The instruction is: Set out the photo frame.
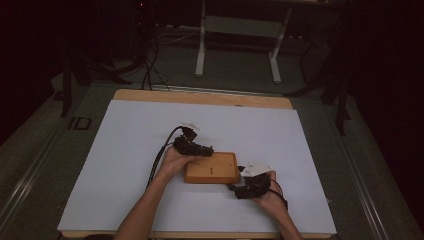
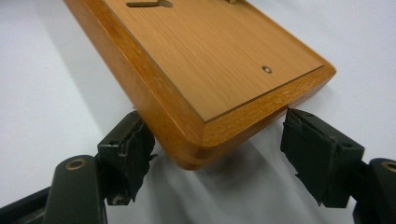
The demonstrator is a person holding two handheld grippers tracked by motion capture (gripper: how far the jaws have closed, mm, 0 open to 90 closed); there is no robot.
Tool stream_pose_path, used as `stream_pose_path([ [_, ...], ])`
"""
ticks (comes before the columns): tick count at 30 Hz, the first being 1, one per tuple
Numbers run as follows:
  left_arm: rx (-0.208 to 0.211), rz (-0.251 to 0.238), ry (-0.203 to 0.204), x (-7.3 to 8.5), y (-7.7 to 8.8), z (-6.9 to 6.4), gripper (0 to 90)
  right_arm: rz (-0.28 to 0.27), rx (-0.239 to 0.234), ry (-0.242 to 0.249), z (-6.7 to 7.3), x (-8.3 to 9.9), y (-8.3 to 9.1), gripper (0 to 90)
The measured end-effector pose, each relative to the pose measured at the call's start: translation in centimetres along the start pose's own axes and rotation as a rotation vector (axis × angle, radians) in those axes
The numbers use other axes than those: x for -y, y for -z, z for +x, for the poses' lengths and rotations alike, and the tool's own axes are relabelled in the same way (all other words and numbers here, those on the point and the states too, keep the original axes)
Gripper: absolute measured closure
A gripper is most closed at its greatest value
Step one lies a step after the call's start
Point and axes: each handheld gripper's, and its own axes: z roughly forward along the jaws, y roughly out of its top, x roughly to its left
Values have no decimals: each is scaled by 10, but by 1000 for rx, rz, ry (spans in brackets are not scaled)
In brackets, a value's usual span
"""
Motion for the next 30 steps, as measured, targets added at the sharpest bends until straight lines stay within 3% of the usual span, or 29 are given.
stream_pose_path([
  [4,-19,10,-3,-2,0,-3,844,-15,8,0,-1,1,0,295],
  [8,-2,11,-1,-2,2,-2,853,-33,16,-2,0,1,4,333],
  [9,1,3,1,-1,2,-3,855,-66,24,0,1,-2,9,332],
  [11,1,7,-1,-2,3,-5,855,-84,29,5,1,-3,11,327],
  [15,1,20,-7,-2,3,-7,855,-90,37,18,3,-4,11,297],
  [16,0,42,-16,-3,1,-9,855,-90,37,18,3,-4,11,283],
  [17,1,48,-15,-2,0,-10,855,-95,47,40,5,-6,11,276],
  [30,65,77,-9,1,-1,-13,855,-114,52,62,4,-7,15,249],
])
